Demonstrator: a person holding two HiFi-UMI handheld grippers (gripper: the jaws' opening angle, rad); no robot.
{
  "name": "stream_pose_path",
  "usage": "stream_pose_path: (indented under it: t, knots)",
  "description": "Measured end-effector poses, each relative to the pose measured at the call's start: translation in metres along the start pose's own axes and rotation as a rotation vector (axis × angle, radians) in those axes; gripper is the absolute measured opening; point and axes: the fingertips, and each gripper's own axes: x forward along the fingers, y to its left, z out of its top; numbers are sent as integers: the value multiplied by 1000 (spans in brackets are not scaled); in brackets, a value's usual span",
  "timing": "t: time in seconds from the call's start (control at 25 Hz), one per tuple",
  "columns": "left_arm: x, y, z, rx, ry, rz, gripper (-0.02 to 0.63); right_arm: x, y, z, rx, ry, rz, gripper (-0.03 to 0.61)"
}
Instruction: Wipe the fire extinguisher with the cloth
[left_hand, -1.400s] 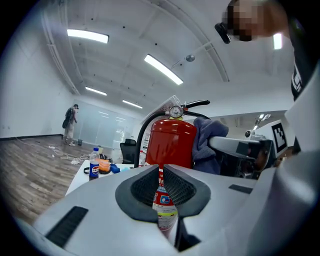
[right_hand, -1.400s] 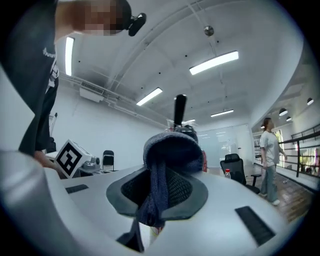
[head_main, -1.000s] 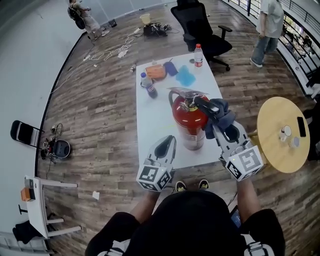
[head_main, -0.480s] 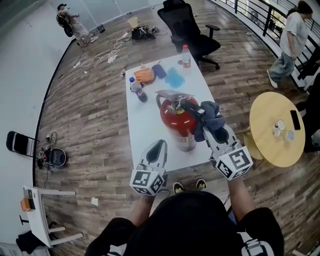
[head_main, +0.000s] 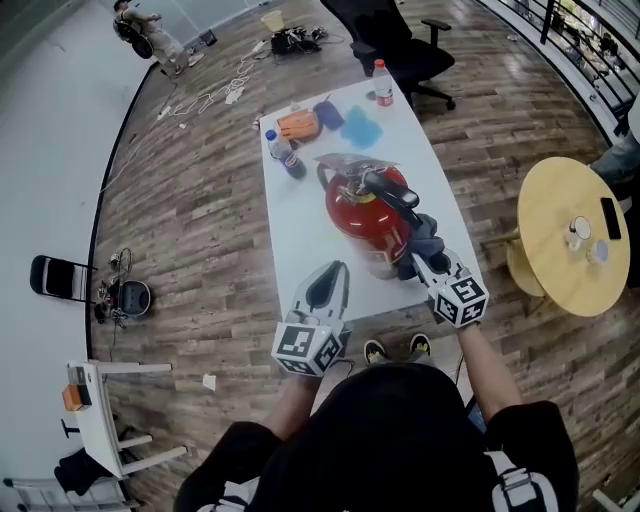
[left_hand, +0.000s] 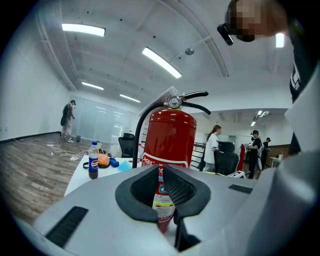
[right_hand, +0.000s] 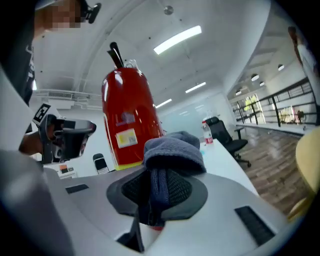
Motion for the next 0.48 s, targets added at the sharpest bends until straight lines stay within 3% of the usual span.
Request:
stream_pose_path:
  t: [0.24,0.48]
  knots:
    - [-2,0,-8,4,19,4,46,15,-18,-98,37,262,-42,71]
    - [-5,-1,-9,13,29,10,46,8,1,-106,20,253,-61,71]
